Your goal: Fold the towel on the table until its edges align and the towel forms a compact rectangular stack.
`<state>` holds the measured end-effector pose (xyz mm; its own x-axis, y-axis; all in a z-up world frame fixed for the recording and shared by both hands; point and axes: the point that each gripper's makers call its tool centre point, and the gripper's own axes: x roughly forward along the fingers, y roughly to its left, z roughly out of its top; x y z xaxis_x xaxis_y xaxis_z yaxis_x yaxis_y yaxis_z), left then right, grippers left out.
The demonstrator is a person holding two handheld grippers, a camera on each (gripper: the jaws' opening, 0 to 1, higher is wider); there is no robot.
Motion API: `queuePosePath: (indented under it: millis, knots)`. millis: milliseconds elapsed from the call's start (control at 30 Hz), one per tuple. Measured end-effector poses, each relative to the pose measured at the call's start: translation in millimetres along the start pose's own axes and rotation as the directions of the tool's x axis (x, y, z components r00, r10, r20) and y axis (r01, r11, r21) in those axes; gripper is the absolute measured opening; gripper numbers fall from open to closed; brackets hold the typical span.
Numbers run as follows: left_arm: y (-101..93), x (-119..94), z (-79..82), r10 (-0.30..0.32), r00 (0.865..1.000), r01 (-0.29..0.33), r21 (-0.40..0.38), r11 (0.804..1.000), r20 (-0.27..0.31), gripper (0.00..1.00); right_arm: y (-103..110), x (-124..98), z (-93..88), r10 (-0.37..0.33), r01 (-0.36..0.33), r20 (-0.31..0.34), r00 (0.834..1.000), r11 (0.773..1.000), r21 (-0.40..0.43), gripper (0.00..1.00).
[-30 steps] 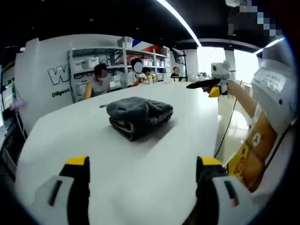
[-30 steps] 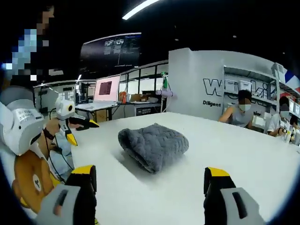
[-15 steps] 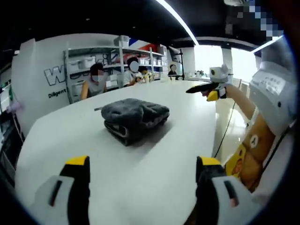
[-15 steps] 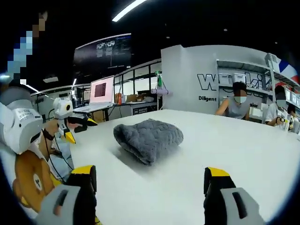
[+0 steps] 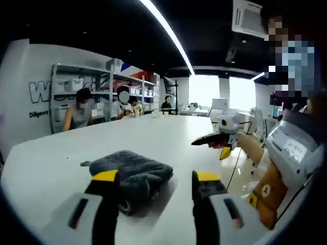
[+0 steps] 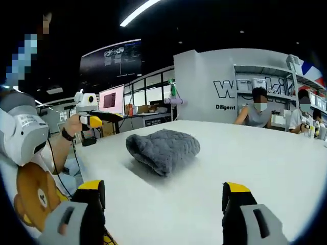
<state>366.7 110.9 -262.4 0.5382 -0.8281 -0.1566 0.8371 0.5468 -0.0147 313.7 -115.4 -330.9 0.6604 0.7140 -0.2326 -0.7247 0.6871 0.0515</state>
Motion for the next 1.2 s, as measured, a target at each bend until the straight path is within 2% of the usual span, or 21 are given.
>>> queuePosePath:
  millis: [100,233,300,433,533,667,900,1033,1133,1200]
  knots:
    - [4.7,18,-1.2,-0.001,1.000,0.001,-0.007,1.000,-0.002,0.49,1,-2,0.1,0.001,-0.001,0.005,1.000,1.000,0.001,0.99]
    - [14.4,39,-22.3,0.024,0.996,-0.022,0.019,1.000,-0.084,0.39,1,-4,-0.6,0.002,-0.002,0.005,1.000,1.000,-0.001,0.99]
    - [16.0,46,-30.8,0.017,0.994,-0.014,0.027,1.000,-0.109,0.33,1,-5,-1.5,0.001,-0.001,0.001,1.000,1.000,-0.004,0.99]
    - [18.3,50,-36.9,0.013,0.992,-0.008,0.039,0.999,-0.128,0.22,0,-7,-1.9,-0.002,0.002,0.002,1.000,1.000,-0.004,0.98]
    - [22.9,53,-38.6,0.025,0.990,-0.019,0.042,0.999,-0.137,0.19,0,-6,-3.0,0.005,-0.005,0.000,1.000,1.000,-0.001,0.98]
    - [23.3,55,-44.3,0.004,0.988,-0.002,0.014,1.000,-0.156,0.13,2,-4,-5.7,0.015,-0.015,-0.008,1.000,1.000,-0.004,0.97]
    - [20.0,46,-64.0,0.009,0.966,-0.001,0.032,1.000,-0.260,0.07,4,-3,-7.4,0.026,-0.026,-0.014,1.000,1.000,-0.006,0.96]
    - [25.1,41,-77.6,0.052,0.942,-0.026,0.083,0.996,-0.331,0.06,2,-2,-8.2,0.025,-0.025,-0.015,1.000,1.000,-0.003,0.96]
    - [22.1,42,-87.1,0.051,0.927,-0.011,0.109,0.994,-0.370,0.06,2,-1,-9.3,0.025,-0.025,-0.018,1.000,1.000,0.000,0.95]
    - [22.4,44,-96.6,0.072,0.910,-0.014,0.144,0.990,-0.409,0.06,2,0,-10.5,0.026,-0.026,-0.021,0.999,1.000,0.003,0.95]
